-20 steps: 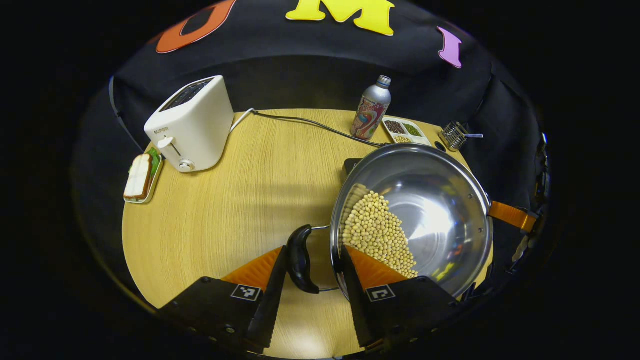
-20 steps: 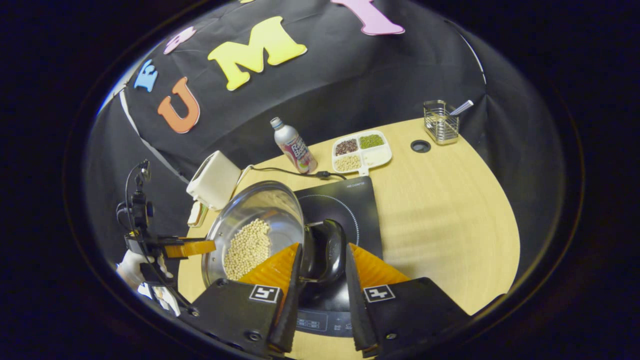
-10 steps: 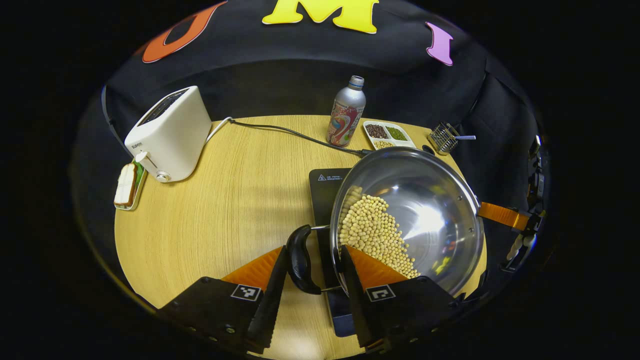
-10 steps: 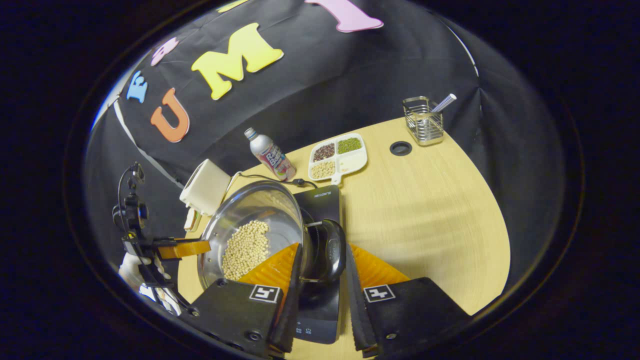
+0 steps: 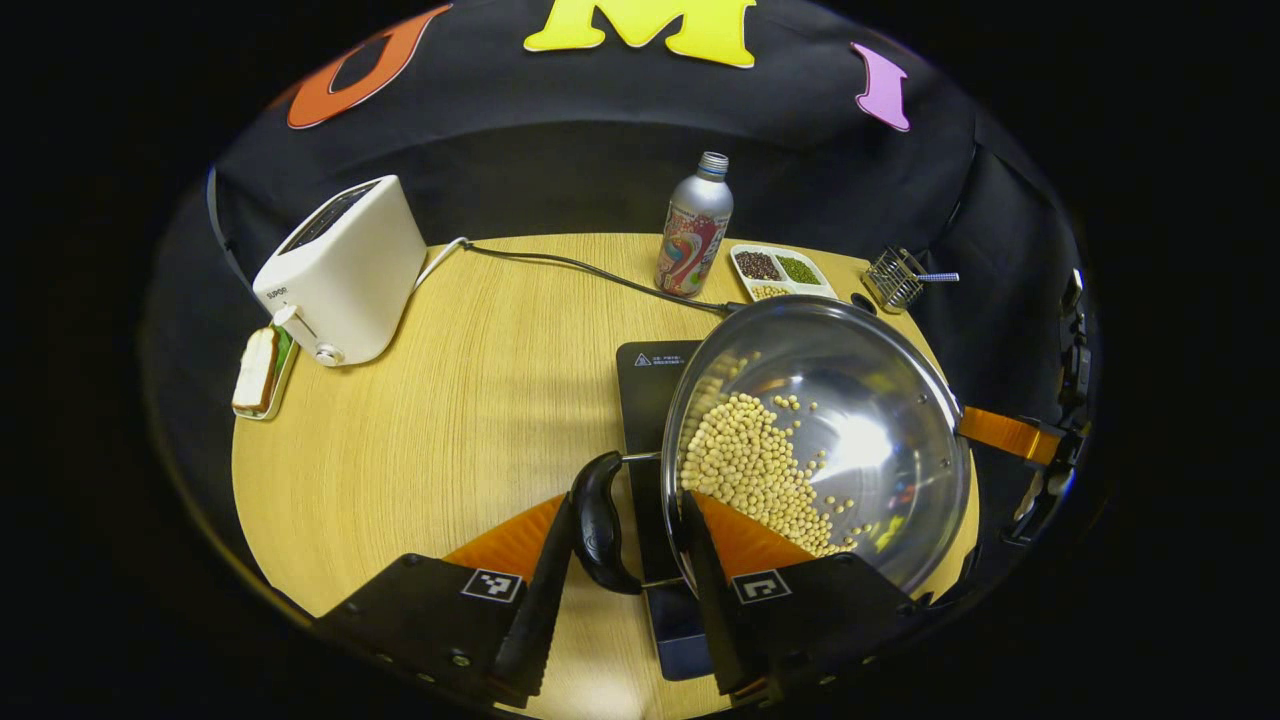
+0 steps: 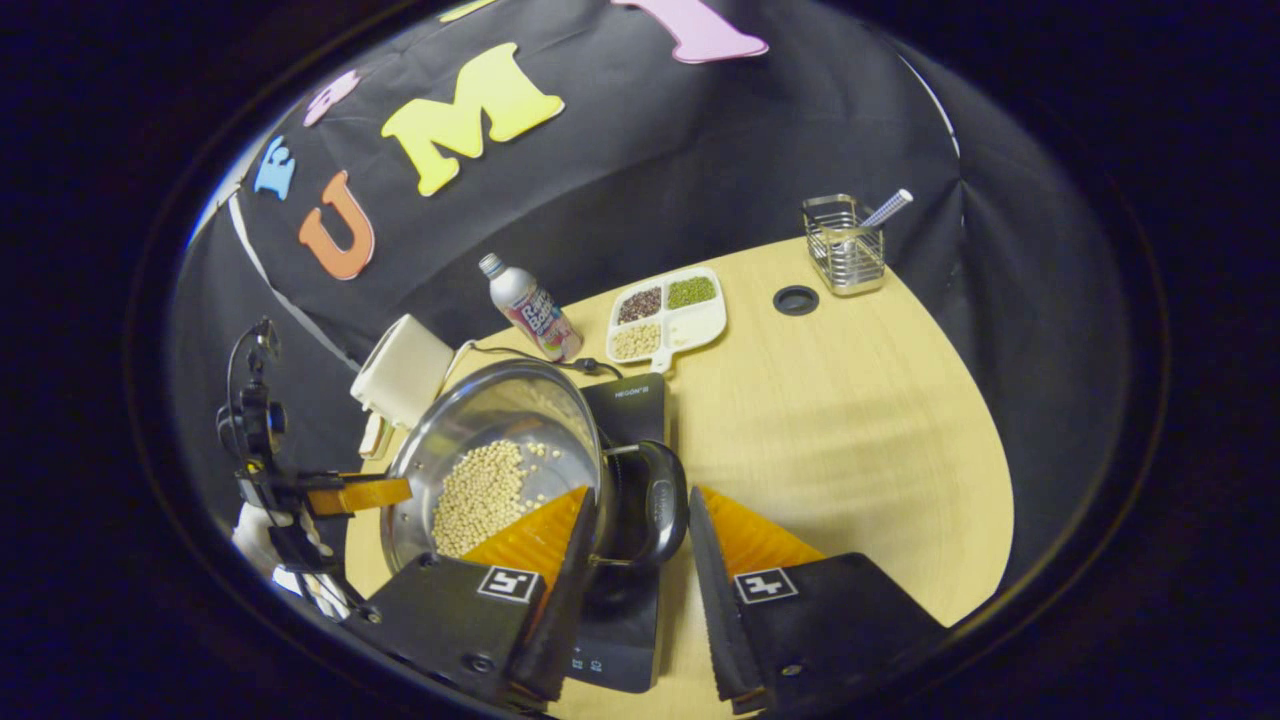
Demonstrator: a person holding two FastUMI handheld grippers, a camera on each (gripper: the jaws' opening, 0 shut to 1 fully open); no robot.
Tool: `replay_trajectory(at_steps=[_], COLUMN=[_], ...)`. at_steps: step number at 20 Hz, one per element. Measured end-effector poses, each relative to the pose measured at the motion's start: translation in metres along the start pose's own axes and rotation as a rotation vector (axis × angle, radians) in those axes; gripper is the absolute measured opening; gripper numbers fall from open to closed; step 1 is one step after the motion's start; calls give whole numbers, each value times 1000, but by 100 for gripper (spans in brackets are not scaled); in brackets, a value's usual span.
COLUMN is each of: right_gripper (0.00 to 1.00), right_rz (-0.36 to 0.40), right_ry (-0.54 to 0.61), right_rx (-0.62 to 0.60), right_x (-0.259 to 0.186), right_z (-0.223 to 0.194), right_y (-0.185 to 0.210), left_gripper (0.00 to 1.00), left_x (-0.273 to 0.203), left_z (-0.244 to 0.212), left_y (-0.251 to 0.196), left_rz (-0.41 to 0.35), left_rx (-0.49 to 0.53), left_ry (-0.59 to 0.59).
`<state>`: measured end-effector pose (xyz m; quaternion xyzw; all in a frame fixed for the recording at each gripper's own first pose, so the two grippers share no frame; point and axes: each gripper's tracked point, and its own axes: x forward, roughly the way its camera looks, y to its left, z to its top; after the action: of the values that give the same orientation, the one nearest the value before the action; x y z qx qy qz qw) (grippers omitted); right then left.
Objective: First push the handle of the pot to place it horizontally, then grasp the pot with both hands and set it on the induction cooktop.
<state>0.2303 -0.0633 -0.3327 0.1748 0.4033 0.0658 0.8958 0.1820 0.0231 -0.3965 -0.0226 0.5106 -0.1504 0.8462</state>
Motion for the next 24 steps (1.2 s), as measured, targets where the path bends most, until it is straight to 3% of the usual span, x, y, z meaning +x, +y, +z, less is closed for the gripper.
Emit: replay_trajectory(at_steps=[1,2,3,4,6,7,8,9,11,17,24], right_gripper=[66,70,77,82,80,80,79,79,79,80,80], right_rz=[-28,-48,-61,-71,-85,-89,-95,-95,-107,-152,-137], right_ry=[1,2,5,2,-12,-21,-22,-28,-61,-188,-382], right_rx=[-41,-68,-85,-99,-97,-94,-94,-96,-95,-183,-312], right_x=[2,1,2,4,4,4,5,3,-2,-33,-110], right_z=[0,1,0,1,3,4,4,4,11,43,91], right_y=[-3,-4,-3,-2,-1,-1,-1,-1,0,17,92], left_gripper=[61,72,75,66,66,84,92,88,98,98,98], left_x=[-1,0,1,1,0,0,-2,-4,-9,-43,-134], left_z=[0,1,-1,1,4,4,6,8,15,36,67], left_y=[-1,0,0,0,3,3,5,7,15,29,29], left_rz=[0,5,5,11,32,38,47,61,88,158,211], left_rx=[0,-1,1,6,17,20,24,26,19,22,75], left_ry=[-4,-9,-6,-15,-46,-55,-69,-87,-129,-270,-506])
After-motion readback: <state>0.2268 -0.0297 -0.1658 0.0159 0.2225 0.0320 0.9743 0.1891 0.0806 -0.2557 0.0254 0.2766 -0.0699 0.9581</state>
